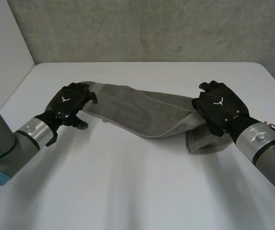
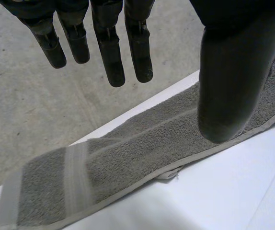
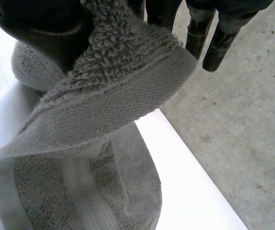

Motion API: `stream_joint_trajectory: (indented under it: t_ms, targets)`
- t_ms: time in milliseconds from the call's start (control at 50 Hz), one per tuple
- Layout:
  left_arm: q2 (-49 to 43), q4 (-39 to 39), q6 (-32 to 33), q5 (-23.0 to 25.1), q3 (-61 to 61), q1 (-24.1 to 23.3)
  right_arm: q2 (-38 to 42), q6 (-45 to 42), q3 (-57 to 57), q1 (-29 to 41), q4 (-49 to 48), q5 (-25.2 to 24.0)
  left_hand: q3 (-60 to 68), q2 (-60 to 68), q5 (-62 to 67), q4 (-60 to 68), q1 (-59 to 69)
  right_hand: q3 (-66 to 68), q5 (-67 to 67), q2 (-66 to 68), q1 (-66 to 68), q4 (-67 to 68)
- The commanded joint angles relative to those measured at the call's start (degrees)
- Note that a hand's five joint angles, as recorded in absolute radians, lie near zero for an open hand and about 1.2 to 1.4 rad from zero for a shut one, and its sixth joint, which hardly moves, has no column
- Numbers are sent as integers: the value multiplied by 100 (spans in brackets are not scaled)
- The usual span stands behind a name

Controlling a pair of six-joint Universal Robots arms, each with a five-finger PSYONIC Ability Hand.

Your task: Fold the towel.

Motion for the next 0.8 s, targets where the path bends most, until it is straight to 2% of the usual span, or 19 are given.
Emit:
stream_joint_trajectory:
  t_ms: [20,60,120,160,260,400,440,500,540,600,800]
  targets:
    - [-463,-1,-2,-23,519,-177,-11,51,-13,1,59,38,-257,-255,-71,-318,-326,-187,287,450,358,-305]
    - [-578,-19,-11,-76,687,-177,-11,165,-13,-17,67,38,-257,-255,-71,-318,-326,-187,287,450,358,-305]
    - [-833,-27,7,-357,1091,-195,-2,244,-13,-8,68,29,-257,-238,-54,-318,-309,-187,287,450,358,-305]
    - [-1130,-27,-11,-725,1555,-195,6,253,-4,-8,68,29,-257,-255,-71,-318,-326,-187,287,450,358,-305]
    - [-1561,-71,15,-1051,2232,-195,6,271,22,10,68,38,-257,-289,-104,-318,-359,-187,287,450,358,-305]
    - [-2196,-440,24,-1060,3148,-195,15,271,40,10,76,38,-257,-221,-37,-318,-292,-187,287,450,358,-305]
    - [-2563,-1035,33,-1052,3742,-212,15,271,40,10,68,47,-257,-138,47,-318,-208,-187,287,450,358,-305]
    - [-2749,-1372,33,-1043,4071,-212,33,270,40,1,68,38,-257,-104,81,-318,-174,-187,287,450,358,-305]
    - [-3091,-1985,42,-1043,4674,-221,33,271,40,1,68,38,-257,-104,81,-318,-174,-187,287,450,358,-305]
    - [-3267,-2311,59,-1043,5027,-221,41,262,49,1,76,38,-257,-120,64,-318,-191,-187,287,450,358,-305]
    - [-3478,-2409,94,-1034,5573,-265,50,262,49,1,76,38,-257,-3,181,-318,-74,-187,287,450,358,-305]
